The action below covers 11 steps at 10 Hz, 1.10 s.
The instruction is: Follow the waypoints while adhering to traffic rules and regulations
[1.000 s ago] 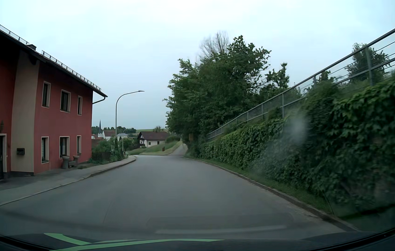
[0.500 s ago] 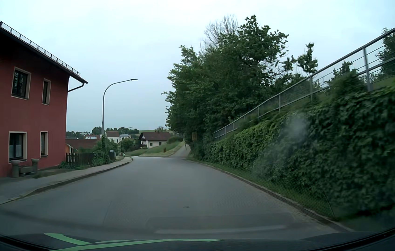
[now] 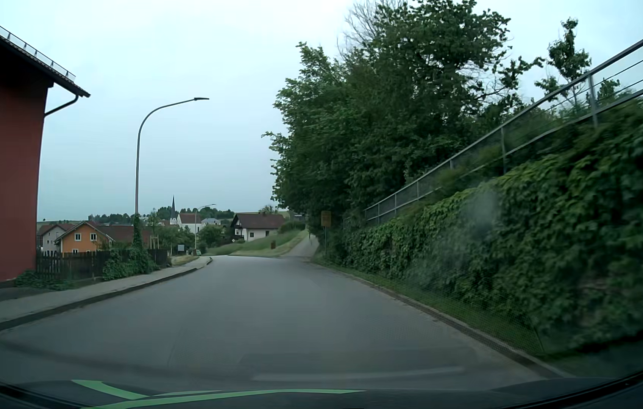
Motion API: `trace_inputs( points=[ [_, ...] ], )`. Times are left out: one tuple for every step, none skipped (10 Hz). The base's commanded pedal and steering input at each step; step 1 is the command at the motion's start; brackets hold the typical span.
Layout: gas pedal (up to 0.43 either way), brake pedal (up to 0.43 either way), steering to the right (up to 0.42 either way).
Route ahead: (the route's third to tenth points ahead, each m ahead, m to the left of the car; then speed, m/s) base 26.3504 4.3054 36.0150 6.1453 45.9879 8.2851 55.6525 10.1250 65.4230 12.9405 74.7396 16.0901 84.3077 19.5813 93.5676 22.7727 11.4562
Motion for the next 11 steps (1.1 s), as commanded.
trace_inputs(
  points=[
    [0.047, 0.000, -0.025],
    [0.047, 0.000, -0.025],
    [0.047, 0.000, -0.025],
    [0.047, 0.000, -0.025],
    [0.047, 0.000, -0.025],
    [0.047, 0.000, -0.026],
    [0.047, 0.000, -0.026],
    [0.047, 0.000, -0.026],
    [0.047, 0.000, -0.026],
    [0.047, 0.000, -0.026],
    [0.047, 0.000, -0.026]
  ],
)
